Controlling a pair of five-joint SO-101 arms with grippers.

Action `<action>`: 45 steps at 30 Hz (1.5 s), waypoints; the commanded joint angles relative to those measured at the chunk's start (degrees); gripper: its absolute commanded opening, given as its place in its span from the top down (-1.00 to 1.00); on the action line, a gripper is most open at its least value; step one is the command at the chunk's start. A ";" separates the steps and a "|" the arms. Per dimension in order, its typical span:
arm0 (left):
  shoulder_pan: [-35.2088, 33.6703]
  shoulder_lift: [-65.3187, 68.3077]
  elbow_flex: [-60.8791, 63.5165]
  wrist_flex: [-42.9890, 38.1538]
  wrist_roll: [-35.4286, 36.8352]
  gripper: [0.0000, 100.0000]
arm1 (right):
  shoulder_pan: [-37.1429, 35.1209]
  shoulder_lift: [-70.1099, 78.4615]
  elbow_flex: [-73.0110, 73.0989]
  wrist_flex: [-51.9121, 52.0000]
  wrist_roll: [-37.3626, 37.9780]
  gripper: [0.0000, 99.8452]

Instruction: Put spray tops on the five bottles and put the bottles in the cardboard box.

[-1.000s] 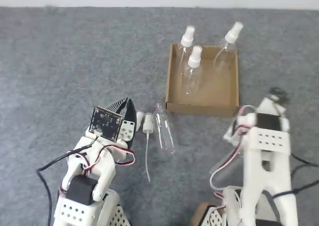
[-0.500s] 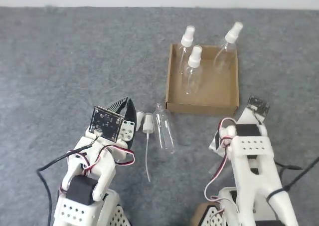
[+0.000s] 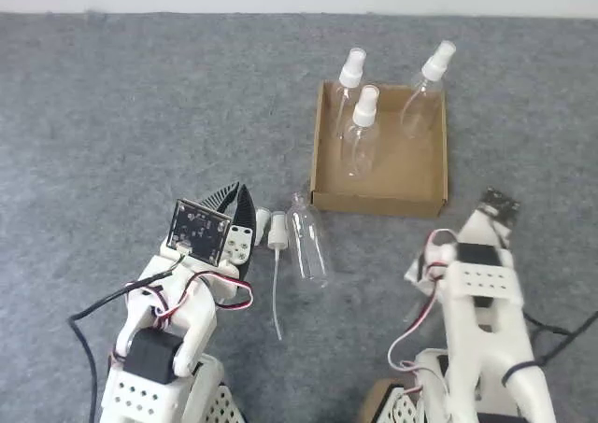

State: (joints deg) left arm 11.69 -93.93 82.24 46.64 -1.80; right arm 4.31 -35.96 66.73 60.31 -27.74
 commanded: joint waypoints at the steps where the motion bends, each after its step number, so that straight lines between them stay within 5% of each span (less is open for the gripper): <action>1: -0.35 -0.70 -0.40 -1.85 0.09 0.98 | 9.45 -2.07 -6.51 -0.84 9.14 0.79; 8: -0.35 -0.44 -0.40 -1.85 0.09 0.98 | 22.11 -1.54 -12.66 -1.27 32.62 0.95; 17: -0.70 0.70 -3.30 -0.62 -0.09 0.98 | 28.09 -1.45 -12.31 -5.32 53.54 0.95; 27: -6.42 34.99 -27.65 7.38 -0.35 0.98 | 30.11 -1.45 -9.05 -6.20 72.62 0.94; 38: -6.07 72.70 -50.95 21.71 -5.01 0.82 | 32.92 4.44 -1.67 -22.46 77.71 0.94; 45: -6.42 81.58 -52.18 17.93 -5.63 0.75 | 33.01 5.76 -1.32 -22.11 77.71 0.94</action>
State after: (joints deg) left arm 5.45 -13.14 32.84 66.86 -6.90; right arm 36.84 -30.15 65.58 39.21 49.45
